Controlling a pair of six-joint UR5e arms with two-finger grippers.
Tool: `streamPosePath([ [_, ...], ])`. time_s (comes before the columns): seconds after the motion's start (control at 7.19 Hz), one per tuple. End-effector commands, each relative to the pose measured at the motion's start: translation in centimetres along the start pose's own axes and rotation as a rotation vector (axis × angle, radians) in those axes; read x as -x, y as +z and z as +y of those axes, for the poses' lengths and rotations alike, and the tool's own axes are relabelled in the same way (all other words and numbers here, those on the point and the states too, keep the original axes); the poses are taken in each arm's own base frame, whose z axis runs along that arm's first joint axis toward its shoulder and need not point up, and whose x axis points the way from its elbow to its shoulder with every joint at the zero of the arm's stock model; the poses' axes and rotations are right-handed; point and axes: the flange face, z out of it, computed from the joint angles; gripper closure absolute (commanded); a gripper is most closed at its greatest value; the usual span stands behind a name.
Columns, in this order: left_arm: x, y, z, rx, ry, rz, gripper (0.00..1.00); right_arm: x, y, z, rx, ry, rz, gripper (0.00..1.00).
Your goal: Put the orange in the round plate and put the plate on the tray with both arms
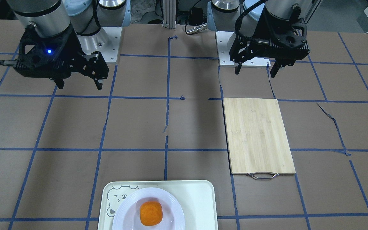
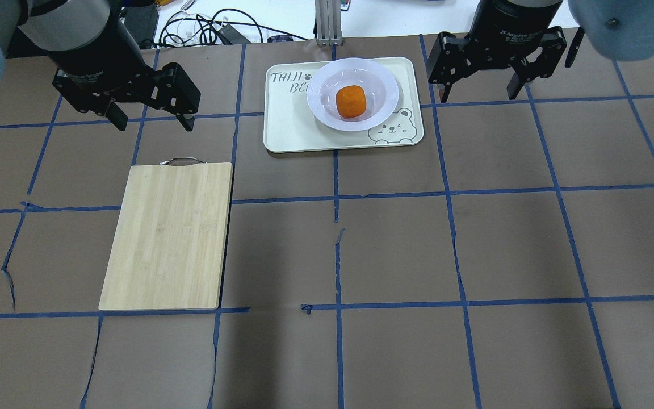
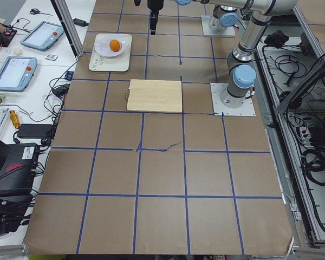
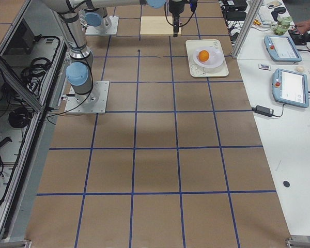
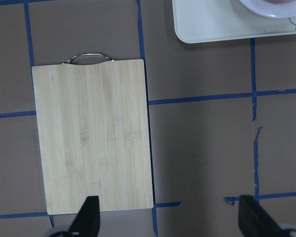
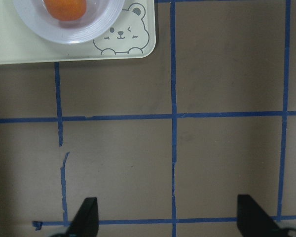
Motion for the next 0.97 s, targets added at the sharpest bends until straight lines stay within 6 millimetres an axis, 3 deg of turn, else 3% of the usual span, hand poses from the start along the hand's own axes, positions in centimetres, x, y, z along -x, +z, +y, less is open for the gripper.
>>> streamPosePath([
  [0.0,0.0,0.0,0.0,-0.001,0.0,-0.002,0.0,-0.1,0.7,0.8,0.016,-0.173,0.033,0.0],
  [0.28,0.0,0.0,0.0,0.0,0.0,-0.002,0.0,-2.6,0.6,-0.1,-0.008,-0.19,0.025,0.0],
  [0.83,0.0,0.0,0.0,0.0,0.002,-0.002,0.0,-2.5,0.1,-0.3,-0.027,-0.163,-0.045,0.0],
])
